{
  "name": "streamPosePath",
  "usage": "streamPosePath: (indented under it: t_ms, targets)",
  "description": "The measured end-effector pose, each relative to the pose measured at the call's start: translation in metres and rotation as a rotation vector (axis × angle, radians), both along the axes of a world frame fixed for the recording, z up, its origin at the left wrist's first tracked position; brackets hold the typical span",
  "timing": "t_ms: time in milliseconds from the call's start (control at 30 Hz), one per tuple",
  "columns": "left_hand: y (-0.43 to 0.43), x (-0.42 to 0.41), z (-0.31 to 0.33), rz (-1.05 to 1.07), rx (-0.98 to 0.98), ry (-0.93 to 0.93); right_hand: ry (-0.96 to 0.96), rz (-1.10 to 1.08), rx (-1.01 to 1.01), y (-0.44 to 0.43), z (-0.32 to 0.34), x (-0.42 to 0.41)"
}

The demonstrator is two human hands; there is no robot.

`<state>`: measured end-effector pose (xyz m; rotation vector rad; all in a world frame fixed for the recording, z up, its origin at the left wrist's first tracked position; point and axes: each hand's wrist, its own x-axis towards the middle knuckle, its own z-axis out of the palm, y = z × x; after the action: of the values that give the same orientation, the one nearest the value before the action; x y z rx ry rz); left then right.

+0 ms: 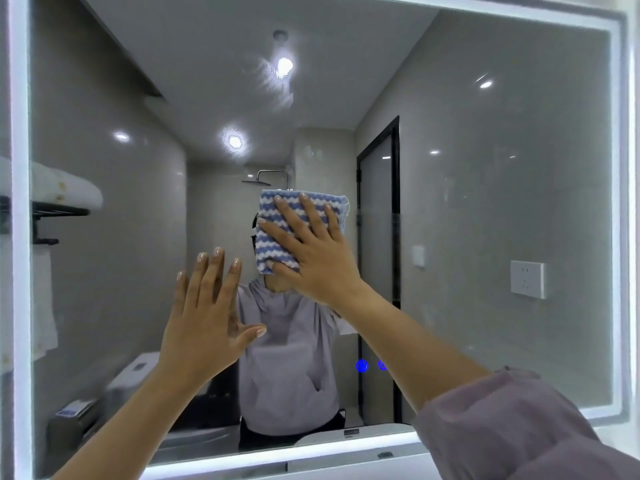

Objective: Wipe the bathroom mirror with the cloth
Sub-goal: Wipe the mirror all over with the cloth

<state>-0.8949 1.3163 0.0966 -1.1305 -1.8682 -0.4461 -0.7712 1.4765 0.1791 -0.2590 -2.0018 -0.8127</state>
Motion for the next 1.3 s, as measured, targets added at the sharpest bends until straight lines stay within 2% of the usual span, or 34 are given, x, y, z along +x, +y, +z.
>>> streamPosePath:
  t_ms: [233, 500, 767, 833, 1033, 1300]
  targets:
    - [-0.001, -0.002, 0.001, 0.02, -0.018, -0.005, 0.093, -0.066, -0.007, 0.037, 0.014, 0.028]
    - [-0.001, -0.001, 0.001, 0.021, -0.003, 0.002, 0.322, -0.137, -0.31, 0.085, 0.016, 0.077]
    - [0.002, -0.005, -0.002, 0.028, 0.015, 0.018, 0.448, -0.087, -0.445, 0.063, 0.009, 0.056]
    - [0.003, -0.005, -0.002, 0.032, 0.016, 0.023, 0.431, -0.089, -0.42, 0.057, 0.008, 0.048]
    - [0.004, -0.006, -0.003, -0.006, 0.028, 0.037, 0.247, -0.082, -0.194, 0.033, 0.01, 0.022]
    - [0.004, -0.007, -0.004, 0.033, 0.01, 0.023, 0.002, -0.045, -0.022, -0.014, 0.028, -0.016]
